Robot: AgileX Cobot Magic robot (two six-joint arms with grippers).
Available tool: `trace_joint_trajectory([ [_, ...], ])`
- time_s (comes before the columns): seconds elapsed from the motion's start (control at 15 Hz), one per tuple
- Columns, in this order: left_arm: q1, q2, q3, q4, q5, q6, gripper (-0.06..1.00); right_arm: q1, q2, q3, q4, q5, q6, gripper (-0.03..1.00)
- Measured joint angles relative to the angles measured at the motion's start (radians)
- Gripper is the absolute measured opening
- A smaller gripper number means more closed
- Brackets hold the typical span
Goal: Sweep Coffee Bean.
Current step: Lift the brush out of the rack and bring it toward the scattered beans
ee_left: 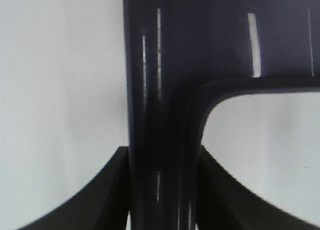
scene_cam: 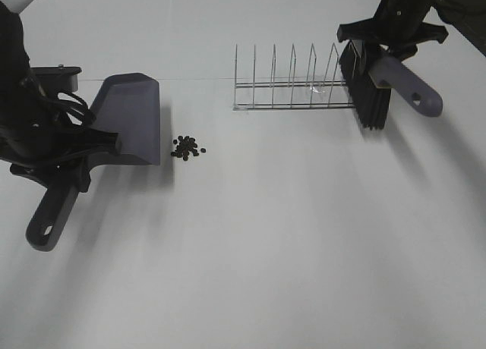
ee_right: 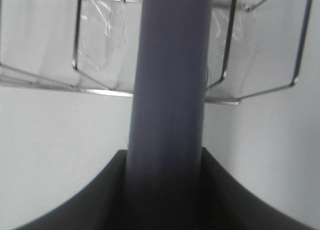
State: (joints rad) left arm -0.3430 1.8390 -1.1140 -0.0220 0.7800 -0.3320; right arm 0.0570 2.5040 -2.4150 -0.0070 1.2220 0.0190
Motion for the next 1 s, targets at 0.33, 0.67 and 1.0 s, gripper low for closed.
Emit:
trace_joint_trajectory([
  [0.33,0.000,0.000,0.000,0.004,0.000,0.000,0.32,0.000,-0.076,-0.068,0.007,0.004,0.028,0.28],
  [0.67,0.000,0.001,0.000,0.015,0.003,0.000,0.32,0.008,-0.266,0.041,0.064,0.009,0.040,0.28],
  [1.0,-0.020,0.039,0.000,0.045,0.010,-0.032,0.32,0.163,-0.431,0.382,-0.124,0.013,0.042,0.28],
])
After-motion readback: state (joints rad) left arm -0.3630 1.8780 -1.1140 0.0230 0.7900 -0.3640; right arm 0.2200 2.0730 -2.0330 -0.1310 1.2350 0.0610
